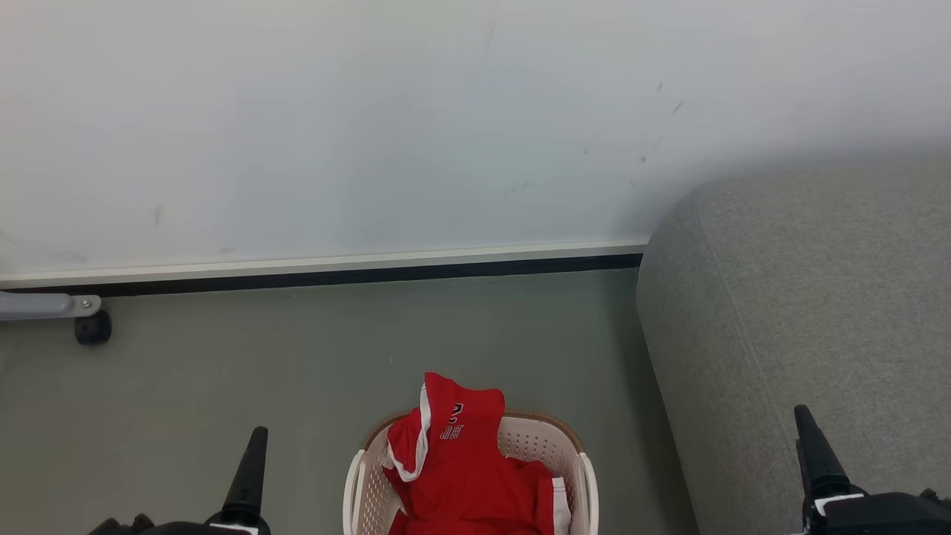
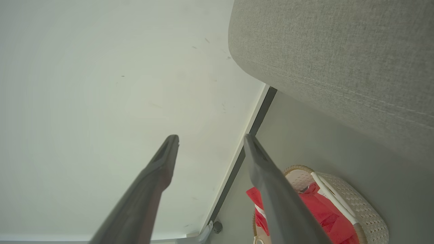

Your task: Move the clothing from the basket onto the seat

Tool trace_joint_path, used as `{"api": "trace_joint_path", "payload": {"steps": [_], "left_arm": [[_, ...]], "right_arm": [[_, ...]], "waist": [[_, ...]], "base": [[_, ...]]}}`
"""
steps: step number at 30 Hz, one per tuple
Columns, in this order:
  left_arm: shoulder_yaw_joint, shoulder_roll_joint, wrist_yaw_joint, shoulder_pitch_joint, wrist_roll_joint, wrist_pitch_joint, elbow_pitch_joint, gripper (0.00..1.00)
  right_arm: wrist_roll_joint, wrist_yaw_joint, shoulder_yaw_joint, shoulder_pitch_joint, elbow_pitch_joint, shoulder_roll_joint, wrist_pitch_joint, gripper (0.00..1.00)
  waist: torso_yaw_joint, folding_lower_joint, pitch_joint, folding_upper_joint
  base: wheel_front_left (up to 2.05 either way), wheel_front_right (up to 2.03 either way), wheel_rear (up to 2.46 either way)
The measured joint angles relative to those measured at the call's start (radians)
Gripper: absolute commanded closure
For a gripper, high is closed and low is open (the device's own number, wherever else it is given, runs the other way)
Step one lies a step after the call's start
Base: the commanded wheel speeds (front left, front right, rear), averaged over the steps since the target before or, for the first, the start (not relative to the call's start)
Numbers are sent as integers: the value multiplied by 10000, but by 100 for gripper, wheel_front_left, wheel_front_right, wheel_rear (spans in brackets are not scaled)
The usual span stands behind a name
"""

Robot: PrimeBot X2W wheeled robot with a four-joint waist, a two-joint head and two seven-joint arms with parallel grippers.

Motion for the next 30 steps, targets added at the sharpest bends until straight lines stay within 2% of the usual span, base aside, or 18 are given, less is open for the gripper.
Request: {"api": "trace_joint_path", "payload": {"steps": [12, 30], "left_arm": [[-362, 6, 420, 20, 1582, -313, -94, 0], [-711, -8, 754, 235, 3916, -734, -295, 0]], "right_arm": [[-2057, -339, 644, 35, -265, -330, -280, 0], [-4543, -786, 1323, 365, -650, -579, -715, 0]], "waist": [[40, 0, -40, 0], [31, 0, -50, 0]], "base": [[0, 0, 0], [0, 0, 0]]}}
